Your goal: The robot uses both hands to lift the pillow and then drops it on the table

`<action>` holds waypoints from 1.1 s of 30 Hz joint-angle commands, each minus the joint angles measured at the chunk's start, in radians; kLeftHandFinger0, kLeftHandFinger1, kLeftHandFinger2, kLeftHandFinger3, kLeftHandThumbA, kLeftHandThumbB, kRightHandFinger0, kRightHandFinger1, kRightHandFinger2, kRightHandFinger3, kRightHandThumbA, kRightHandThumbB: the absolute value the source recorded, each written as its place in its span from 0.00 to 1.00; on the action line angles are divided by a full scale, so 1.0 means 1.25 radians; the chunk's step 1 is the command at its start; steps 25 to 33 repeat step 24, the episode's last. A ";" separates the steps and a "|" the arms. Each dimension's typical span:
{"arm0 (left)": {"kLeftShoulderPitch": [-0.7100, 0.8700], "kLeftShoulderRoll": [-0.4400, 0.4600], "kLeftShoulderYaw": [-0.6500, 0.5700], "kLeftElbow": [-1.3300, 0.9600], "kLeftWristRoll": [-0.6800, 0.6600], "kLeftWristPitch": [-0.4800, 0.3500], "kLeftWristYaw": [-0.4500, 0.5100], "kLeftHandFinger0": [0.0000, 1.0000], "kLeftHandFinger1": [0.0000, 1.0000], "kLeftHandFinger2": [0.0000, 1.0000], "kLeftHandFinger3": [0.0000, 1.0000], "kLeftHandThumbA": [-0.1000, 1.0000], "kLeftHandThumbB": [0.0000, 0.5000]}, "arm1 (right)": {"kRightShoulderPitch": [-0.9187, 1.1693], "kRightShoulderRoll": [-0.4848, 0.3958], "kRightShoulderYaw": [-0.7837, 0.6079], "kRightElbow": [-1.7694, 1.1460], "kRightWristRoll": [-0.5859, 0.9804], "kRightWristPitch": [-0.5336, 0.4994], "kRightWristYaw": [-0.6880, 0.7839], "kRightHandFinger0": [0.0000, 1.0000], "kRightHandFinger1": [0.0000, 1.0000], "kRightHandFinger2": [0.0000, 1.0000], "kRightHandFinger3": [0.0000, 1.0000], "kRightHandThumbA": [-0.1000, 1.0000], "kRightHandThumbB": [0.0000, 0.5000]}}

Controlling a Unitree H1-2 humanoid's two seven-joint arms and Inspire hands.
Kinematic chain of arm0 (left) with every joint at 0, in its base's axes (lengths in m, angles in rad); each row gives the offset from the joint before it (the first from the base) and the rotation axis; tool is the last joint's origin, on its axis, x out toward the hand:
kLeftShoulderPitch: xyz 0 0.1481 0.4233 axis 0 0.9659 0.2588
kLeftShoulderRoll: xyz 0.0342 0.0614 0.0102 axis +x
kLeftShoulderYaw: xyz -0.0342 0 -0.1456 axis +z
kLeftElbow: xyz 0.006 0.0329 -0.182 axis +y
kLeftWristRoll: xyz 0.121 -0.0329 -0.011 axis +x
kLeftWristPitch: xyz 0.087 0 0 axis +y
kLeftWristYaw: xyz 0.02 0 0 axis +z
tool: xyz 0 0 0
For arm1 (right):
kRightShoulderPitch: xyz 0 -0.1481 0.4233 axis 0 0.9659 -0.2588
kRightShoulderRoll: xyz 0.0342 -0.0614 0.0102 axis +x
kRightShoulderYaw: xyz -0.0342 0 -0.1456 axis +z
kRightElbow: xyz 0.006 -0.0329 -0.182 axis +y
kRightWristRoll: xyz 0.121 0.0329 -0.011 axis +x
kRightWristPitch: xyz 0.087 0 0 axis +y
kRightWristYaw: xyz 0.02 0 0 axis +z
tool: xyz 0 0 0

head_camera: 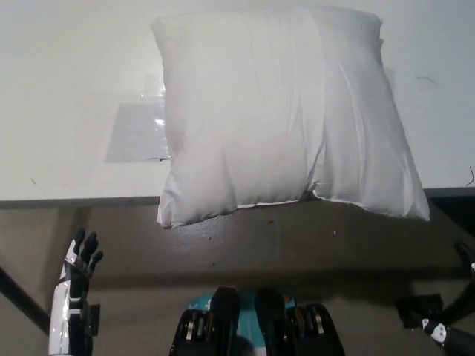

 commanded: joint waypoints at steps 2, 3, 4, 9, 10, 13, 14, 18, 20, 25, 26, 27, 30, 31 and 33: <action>-0.010 0.007 0.011 -0.008 -0.001 -0.037 -0.022 1.00 1.00 1.00 1.00 1.00 0.16 | 0.010 -0.016 -0.001 -0.024 -0.050 -0.051 -0.025 1.00 1.00 1.00 1.00 1.00 0.79; -0.009 0.007 0.012 -0.010 -0.002 -0.034 -0.024 1.00 1.00 1.00 1.00 1.00 0.18 | 0.010 -0.016 0.000 -0.025 -0.050 -0.051 -0.026 1.00 1.00 1.00 1.00 1.00 0.80; -0.010 0.008 0.014 -0.012 -0.002 -0.032 -0.023 1.00 1.00 1.00 1.00 1.00 0.16 | 0.009 -0.016 0.000 -0.025 -0.052 -0.051 -0.027 1.00 1.00 1.00 1.00 1.00 0.78; -0.011 0.006 0.022 -0.020 -0.002 -0.029 -0.026 1.00 1.00 1.00 1.00 1.00 0.10 | 0.006 -0.019 0.002 -0.024 -0.052 -0.051 -0.026 1.00 1.00 1.00 1.00 1.00 0.78; -0.011 0.006 0.022 -0.019 -0.002 -0.029 -0.028 1.00 1.00 1.00 1.00 1.00 0.10 | 0.006 -0.018 -0.002 -0.023 -0.058 -0.051 -0.025 1.00 1.00 1.00 1.00 1.00 0.79; -0.015 0.007 0.023 -0.016 0.000 -0.034 -0.033 1.00 1.00 1.00 1.00 1.00 0.08 | 0.003 -0.021 -0.002 -0.022 -0.053 -0.051 -0.023 1.00 1.00 1.00 1.00 1.00 0.78; -0.015 0.007 0.023 -0.016 0.001 -0.034 -0.033 1.00 1.00 1.00 1.00 1.00 0.04 | 0.002 -0.021 -0.002 -0.022 -0.054 -0.051 -0.023 1.00 1.00 1.00 1.00 1.00 0.80; -0.020 0.009 0.028 -0.018 0.045 -0.046 -0.025 1.00 1.00 1.00 1.00 1.00 0.15 | 0.002 -0.020 -0.003 -0.028 -0.059 -0.051 -0.025 1.00 1.00 1.00 1.00 1.00 0.78; -0.022 0.012 0.028 -0.012 0.054 -0.057 -0.027 1.00 1.00 1.00 1.00 1.00 0.23 | 0.004 -0.017 -0.006 -0.030 -0.065 -0.050 -0.025 1.00 1.00 1.00 1.00 1.00 0.77; -0.016 0.015 0.025 -0.013 0.060 -0.065 -0.033 1.00 1.00 1.00 1.00 1.00 0.24 | 0.021 -0.016 -0.001 -0.037 -0.058 -0.051 -0.030 1.00 1.00 1.00 1.00 1.00 0.72; -0.016 0.015 0.025 -0.013 0.060 -0.065 -0.033 1.00 1.00 1.00 1.00 1.00 0.24 | 0.021 -0.016 -0.001 -0.037 -0.058 -0.051 -0.030 1.00 1.00 1.00 1.00 1.00 0.72; -0.016 0.015 0.025 -0.013 0.060 -0.065 -0.033 1.00 1.00 1.00 1.00 1.00 0.24 | 0.021 -0.016 -0.001 -0.037 -0.058 -0.051 -0.030 1.00 1.00 1.00 1.00 1.00 0.72; -0.016 0.015 0.025 -0.013 0.060 -0.065 -0.033 1.00 1.00 1.00 1.00 1.00 0.24 | 0.021 -0.016 -0.001 -0.037 -0.058 -0.051 -0.030 1.00 1.00 1.00 1.00 1.00 0.72; -0.016 0.015 0.025 -0.013 0.060 -0.065 -0.033 1.00 1.00 1.00 1.00 1.00 0.24 | 0.021 -0.016 -0.001 -0.037 -0.058 -0.051 -0.030 1.00 1.00 1.00 1.00 1.00 0.72; -0.016 0.015 0.025 -0.013 0.060 -0.065 -0.033 1.00 1.00 1.00 1.00 1.00 0.24 | 0.021 -0.016 -0.001 -0.037 -0.058 -0.051 -0.030 1.00 1.00 1.00 1.00 1.00 0.72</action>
